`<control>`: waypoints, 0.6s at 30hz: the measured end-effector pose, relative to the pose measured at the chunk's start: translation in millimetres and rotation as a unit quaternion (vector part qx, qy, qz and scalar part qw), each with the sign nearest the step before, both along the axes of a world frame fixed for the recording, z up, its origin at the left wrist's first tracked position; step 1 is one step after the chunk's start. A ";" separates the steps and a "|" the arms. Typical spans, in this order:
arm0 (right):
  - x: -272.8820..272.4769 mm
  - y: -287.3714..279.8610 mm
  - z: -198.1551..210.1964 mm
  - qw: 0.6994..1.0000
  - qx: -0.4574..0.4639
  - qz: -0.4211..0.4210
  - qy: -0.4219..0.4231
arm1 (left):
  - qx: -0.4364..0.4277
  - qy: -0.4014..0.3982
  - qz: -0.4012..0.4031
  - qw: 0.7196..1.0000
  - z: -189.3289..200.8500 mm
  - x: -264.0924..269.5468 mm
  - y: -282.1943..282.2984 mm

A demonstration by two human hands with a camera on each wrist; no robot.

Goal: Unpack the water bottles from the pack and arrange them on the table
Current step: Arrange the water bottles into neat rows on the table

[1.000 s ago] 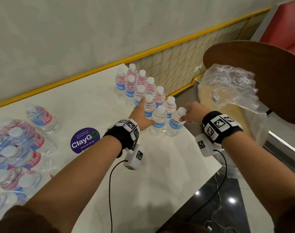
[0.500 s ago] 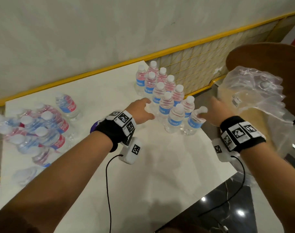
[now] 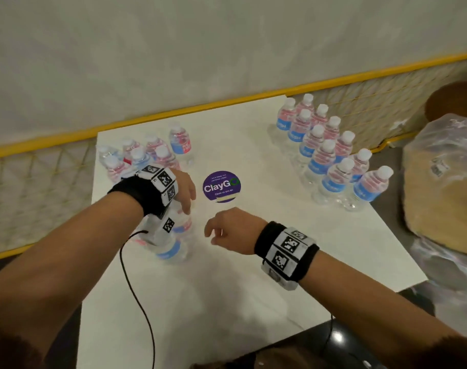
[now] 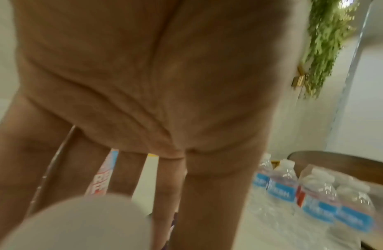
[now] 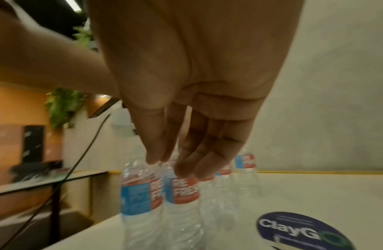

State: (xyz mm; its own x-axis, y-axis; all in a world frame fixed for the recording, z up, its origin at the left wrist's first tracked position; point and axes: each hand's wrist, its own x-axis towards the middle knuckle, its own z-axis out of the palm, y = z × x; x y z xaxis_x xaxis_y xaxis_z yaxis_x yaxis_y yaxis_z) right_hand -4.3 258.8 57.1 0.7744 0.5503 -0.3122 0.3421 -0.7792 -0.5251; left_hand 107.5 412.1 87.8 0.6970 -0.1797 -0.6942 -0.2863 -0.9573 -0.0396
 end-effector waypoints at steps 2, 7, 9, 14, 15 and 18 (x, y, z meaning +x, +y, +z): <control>-8.0 26.9 -2.2 0.999 -0.008 0.048 -0.001 | 0.004 0.009 -0.010 1.000 -0.9 -3.1 6.3; -17.9 64.2 -12.0 1.000 0.002 -0.006 0.005 | -0.038 0.002 -0.024 0.999 0.3 1.3 10.4; -20.9 73.8 -15.1 0.999 0.032 -0.035 0.021 | -0.039 -0.007 -0.030 0.999 0.0 4.1 9.0; -16.3 103.4 -46.9 0.992 0.056 -0.097 0.054 | -0.063 -0.026 -0.007 0.998 -1.1 6.5 -5.9; -13.8 106.8 -52.9 0.990 0.056 -0.117 0.054 | -0.069 -0.030 0.001 0.997 -0.5 6.1 -9.2; -13.2 106.3 -55.8 0.986 0.069 -0.148 0.045 | -0.086 -0.029 0.000 0.996 -2.7 8.6 -20.2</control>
